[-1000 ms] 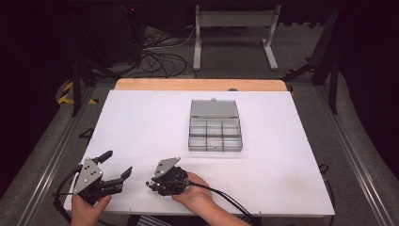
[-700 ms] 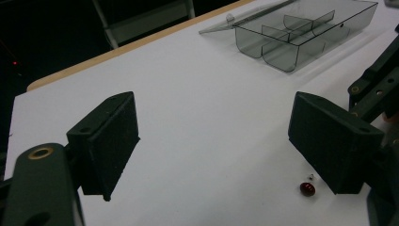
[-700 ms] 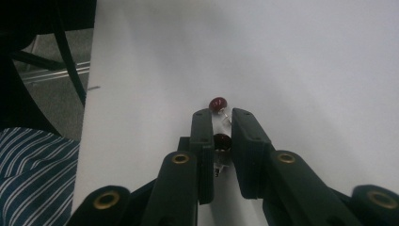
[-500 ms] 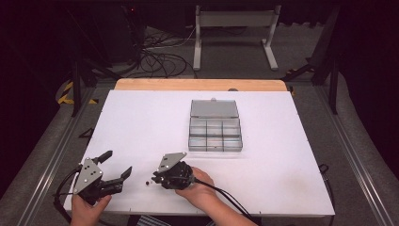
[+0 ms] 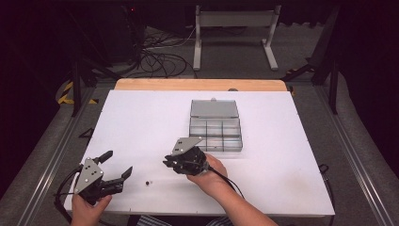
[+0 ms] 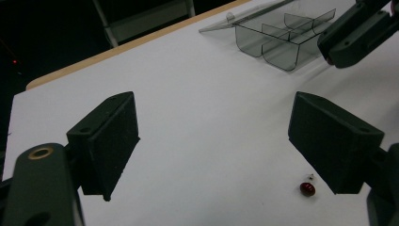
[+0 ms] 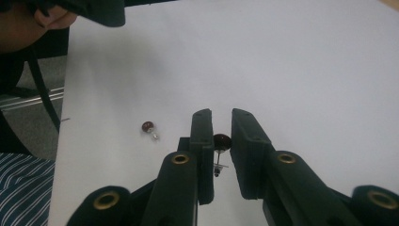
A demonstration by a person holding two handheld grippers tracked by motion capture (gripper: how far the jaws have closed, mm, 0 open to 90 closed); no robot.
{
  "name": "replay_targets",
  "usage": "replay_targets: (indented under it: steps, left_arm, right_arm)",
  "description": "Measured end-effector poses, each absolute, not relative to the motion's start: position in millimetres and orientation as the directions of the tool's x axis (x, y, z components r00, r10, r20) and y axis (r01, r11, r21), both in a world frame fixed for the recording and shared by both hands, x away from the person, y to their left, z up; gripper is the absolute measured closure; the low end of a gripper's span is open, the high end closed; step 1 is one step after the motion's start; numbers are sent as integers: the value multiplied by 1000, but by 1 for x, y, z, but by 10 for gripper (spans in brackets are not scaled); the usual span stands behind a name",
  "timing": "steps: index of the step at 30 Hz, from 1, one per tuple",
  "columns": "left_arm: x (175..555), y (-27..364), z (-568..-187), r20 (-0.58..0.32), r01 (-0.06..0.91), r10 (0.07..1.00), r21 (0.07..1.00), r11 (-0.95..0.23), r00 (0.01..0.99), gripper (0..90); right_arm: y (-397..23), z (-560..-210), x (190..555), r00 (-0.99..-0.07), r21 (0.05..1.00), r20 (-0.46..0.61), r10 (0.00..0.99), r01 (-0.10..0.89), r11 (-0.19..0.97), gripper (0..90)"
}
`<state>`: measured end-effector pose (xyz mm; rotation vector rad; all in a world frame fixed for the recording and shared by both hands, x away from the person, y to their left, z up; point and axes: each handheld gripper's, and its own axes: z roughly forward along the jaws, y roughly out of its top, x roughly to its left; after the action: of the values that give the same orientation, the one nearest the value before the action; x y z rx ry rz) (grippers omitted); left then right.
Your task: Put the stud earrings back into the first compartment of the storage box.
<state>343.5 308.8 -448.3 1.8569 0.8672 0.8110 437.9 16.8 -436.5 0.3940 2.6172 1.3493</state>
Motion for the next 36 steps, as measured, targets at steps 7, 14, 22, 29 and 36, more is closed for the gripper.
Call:
replay_targets:
  steps: [7,14,22,29,36]
  left_arm:
    - [343,309,-448,176,231,825,910,-344,537,172]
    - [343,309,-448,176,227,827,912,-340,533,174]
    - [343,309,-448,174,230,828,912,-340,533,174]
    - [343,309,-448,180,228,827,911,-345,532,174]
    - [343,310,-448,180,228,828,911,-345,532,174]
  right_arm:
    - [5,-423,447,-940,824,-39,339,162,543,797]
    - [-5,-411,456,-928,831,-36,370,178,527,797]
    - [-18,-402,468,-912,838,-35,408,196,509,797]
    - [-28,-396,480,-895,839,-41,445,211,501,796]
    - [-38,-397,494,-871,839,-36,490,240,488,796]
